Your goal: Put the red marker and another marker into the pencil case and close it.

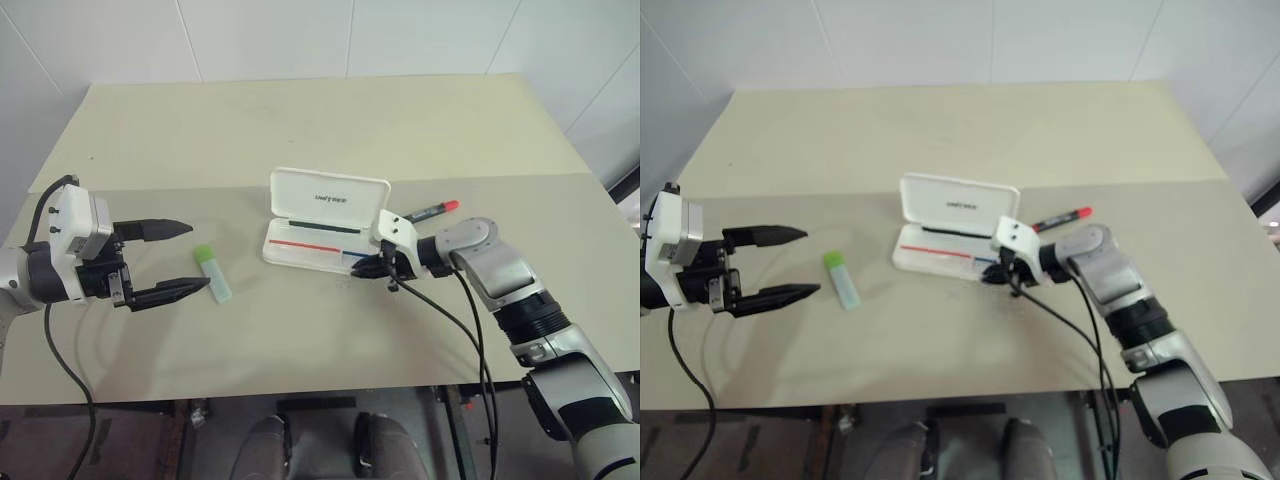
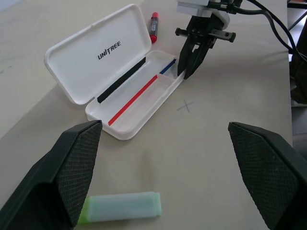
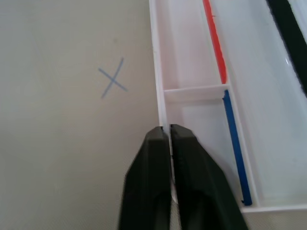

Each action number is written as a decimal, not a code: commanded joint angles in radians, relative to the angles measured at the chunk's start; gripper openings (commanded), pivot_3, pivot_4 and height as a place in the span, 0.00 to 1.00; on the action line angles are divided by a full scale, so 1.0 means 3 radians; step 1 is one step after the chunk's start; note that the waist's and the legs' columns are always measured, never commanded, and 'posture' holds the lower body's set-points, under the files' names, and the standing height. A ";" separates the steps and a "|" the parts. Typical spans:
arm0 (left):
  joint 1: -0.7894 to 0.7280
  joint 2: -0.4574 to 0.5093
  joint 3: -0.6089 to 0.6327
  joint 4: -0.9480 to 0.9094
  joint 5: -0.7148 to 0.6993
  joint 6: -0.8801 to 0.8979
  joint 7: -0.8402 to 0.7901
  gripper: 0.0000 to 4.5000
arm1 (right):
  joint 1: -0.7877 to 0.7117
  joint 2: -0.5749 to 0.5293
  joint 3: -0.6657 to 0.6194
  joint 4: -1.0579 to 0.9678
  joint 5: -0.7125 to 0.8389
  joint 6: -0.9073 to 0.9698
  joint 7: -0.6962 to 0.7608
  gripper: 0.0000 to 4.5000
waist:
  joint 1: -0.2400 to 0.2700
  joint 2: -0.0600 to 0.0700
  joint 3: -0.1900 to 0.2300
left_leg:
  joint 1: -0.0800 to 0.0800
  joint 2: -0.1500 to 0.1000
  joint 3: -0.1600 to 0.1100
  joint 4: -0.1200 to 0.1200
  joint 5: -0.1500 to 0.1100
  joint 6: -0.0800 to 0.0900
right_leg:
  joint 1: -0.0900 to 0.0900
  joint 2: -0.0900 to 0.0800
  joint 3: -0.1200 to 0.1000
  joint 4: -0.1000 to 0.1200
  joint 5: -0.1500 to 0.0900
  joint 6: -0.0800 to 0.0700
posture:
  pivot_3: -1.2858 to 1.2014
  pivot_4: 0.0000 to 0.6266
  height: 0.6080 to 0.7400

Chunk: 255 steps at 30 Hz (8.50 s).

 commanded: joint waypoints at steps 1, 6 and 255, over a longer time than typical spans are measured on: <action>0.0042 0.0091 0.0134 -0.0072 -0.0042 0.0026 -0.0014 1.00 | -0.0005 0.0000 -0.0012 -0.0104 0.0003 0.0010 0.0041 0.00 | -0.0001 -0.0001 0.0000 | 0.0000 0.0001 0.0000 0.0000 0.0000 0.0000 | 0.0000 0.0001 0.0000 0.0000 0.0000 0.0000 | 0.52 0.24 1.00; 0.0205 0.0090 0.0189 -0.0181 -0.0066 0.0079 -0.0036 1.00 | -0.0005 -0.0046 -0.0015 -0.0227 0.0025 0.0028 0.0128 0.00 | -0.0002 -0.0001 0.0000 | 0.0000 0.0002 0.0001 0.0000 -0.0001 -0.0001 | -0.0001 0.0002 0.0001 -0.0001 0.0000 -0.0001 | 0.52 0.24 1.00; 0.0535 0.0252 0.0279 -0.0224 0.0209 -0.0166 -0.0221 1.00 | -0.1156 0.0827 0.0661 0.0166 -0.0429 -0.0348 0.0688 0.13 | -0.0099 -0.0024 -0.0015 | 0.0001 0.0107 0.0131 0.0067 -0.0076 -0.0026 | -0.0075 0.0100 0.0127 0.0042 0.0003 -0.0038 | 0.52 0.24 1.00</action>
